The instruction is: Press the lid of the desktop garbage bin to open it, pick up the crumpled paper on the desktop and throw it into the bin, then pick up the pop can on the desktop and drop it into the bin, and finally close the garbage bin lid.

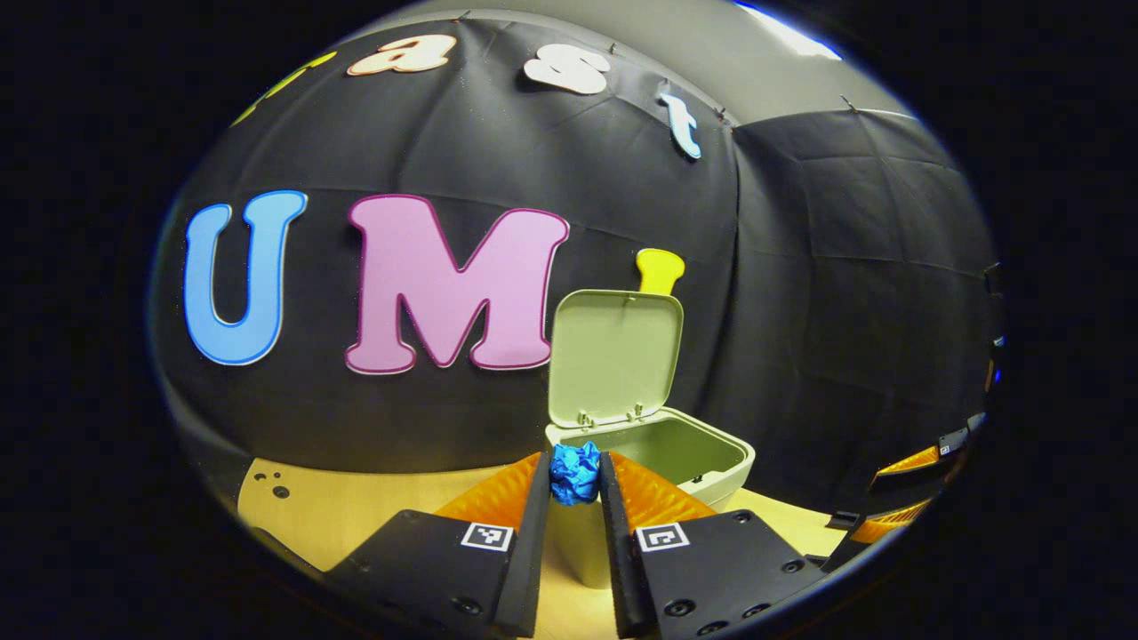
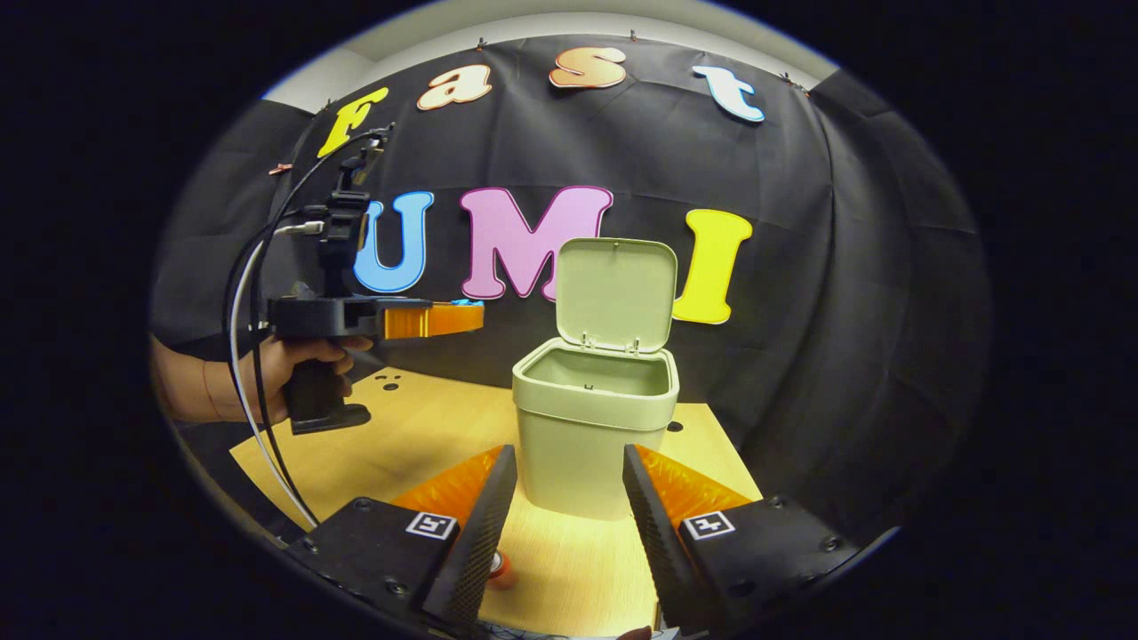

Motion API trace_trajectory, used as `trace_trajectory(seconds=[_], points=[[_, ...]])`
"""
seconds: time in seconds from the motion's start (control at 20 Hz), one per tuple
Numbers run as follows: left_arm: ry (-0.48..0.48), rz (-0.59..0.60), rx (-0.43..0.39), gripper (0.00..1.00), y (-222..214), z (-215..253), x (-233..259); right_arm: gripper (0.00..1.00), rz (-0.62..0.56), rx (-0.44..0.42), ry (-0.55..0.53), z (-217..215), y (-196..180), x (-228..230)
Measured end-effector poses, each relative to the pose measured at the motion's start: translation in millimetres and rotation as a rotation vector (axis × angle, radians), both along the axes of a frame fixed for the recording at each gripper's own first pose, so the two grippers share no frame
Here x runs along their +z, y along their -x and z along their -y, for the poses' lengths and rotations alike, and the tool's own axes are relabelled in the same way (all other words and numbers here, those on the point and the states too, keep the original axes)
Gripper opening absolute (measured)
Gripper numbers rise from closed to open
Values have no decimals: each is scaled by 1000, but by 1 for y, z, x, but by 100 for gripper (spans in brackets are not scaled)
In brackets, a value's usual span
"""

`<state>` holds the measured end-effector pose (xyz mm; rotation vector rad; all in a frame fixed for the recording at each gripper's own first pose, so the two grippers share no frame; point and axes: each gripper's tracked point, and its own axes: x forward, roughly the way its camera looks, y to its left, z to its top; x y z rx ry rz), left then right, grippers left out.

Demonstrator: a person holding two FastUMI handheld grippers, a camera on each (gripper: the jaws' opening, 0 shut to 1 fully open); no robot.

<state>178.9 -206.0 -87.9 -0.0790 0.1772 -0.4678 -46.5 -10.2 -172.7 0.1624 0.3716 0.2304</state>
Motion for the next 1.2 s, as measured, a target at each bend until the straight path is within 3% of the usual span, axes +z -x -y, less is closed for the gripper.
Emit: trace_trajectory(seconds=[0.6, 0.75, 0.9, 1.2], points=[[-54, -61, -89, 37, -42, 61, -43, 78, -37, -111, 20, 37, 7, -13], [-59, -59, -84, 46, -45, 60, -47, 77, -43, -134, 25, 42, 11, -13], [-61, -55, -85, 88, -42, 62, -47, 78, -48, -141, 28, 43, 13, -14], [-73, -34, -36, 94, -32, 38, -37, 78, -58, -76, 11, 22, 15, -22]])
